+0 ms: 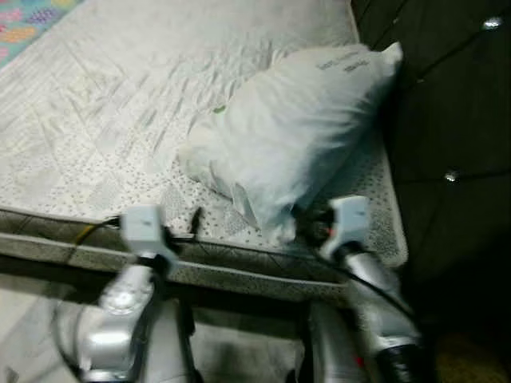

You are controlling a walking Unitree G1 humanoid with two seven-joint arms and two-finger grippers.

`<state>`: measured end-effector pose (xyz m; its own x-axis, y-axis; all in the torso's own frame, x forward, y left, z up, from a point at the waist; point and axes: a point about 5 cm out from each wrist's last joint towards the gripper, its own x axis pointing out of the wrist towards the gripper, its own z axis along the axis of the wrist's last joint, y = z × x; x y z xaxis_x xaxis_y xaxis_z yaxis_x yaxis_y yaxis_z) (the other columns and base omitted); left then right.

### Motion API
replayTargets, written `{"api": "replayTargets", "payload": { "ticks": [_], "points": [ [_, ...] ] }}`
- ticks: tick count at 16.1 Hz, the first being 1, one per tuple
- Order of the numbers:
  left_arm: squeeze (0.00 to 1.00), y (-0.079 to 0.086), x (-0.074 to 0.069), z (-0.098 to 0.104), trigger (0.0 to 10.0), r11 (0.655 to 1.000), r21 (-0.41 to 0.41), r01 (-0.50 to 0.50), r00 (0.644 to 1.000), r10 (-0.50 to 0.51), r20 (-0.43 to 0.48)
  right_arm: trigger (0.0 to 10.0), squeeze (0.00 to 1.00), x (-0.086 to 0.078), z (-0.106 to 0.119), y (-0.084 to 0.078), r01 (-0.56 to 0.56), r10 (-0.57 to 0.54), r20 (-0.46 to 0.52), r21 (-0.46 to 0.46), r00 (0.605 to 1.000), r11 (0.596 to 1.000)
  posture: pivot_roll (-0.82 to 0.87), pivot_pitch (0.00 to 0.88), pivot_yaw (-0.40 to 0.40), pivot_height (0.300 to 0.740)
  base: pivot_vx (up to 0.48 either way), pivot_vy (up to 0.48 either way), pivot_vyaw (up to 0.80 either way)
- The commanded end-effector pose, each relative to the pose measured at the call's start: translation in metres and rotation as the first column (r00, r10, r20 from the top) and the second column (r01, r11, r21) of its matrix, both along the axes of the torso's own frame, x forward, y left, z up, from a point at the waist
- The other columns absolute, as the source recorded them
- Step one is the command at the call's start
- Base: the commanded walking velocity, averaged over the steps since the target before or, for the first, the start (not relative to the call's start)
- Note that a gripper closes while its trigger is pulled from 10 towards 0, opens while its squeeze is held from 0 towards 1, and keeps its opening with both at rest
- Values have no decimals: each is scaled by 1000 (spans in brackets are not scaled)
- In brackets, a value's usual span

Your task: Clean up the room

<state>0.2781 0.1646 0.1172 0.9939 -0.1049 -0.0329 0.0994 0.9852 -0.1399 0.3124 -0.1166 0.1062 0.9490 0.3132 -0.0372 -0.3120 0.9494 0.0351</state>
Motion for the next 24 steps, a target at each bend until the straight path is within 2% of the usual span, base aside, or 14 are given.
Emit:
{"api": "replayTargets", "payload": {
  "ticks": [1, 5, 11, 15, 18, 19, 20, 24],
  "points": [
    [0, -5, -1, -1, 10000, 1000, -16, 8, 1000, -8, -2, 10000, 0, -1, -2, -6, 13, -13, -8, -9, 1000, 1000, 61, 165, 1, 493, 0, 0, 0],
    [0, -8, 0, -3, 10000, 1000, 0, 0, 1000, 0, -21, 10000, 0, -2, -3, -7, 3, -3, -8, -17, 1000, 1000, 60, 166, 4, 493, 0, 0, 0],
    [0, -9, 1, -2, 10000, 1000, -8, 11, 1000, -11, -14, 10000, 0, -2, -3, -5, -12, 12, -5, -21, 1000, 1000, 61, 166, 5, 493, 0, 0, 664],
    [0, -9, 0, -2, 10000, 1000, -8, 12, 1000, -12, -17, 10000, 0, -2, -5, -4, -13, 13, -35, -13, 999, 1000, 60, 167, 5, 493, 0, 0, 0],
    [0, -9, -1, -2, 10000, 1000, -8, 13, 1000, -13, -18, 10000, 0, 1, -2, 2, -15, 17, -58, 30, 998, 999, 64, 174, 7, 493, 0, 0, 0],
    [0, -8, -2, -2, 10000, 1000, -7, 14, 1000, -14, -20, 8510, 0, 6, 4, 9, -9, 12, -52, 61, 999, 998, 69, 177, 9, 493, 0, 0, 0],
    [0, -8, -2, -2, 10000, 1000, -7, 15, 1000, -15, -20, 0, 0, 8, 5, 11, 11, -6, -62, 67, 998, 998, 69, 177, 9, 493, 0, 0, 0],
    [0, -8, -4, -2, 10000, 1000, -5, 13, 1000, -13, -25, 0, 0, 19, 10, 17, 55, -44, -85, 125, 995, 991, 82, 177, 10, 493, 0, 0, 0]
  ]
}}
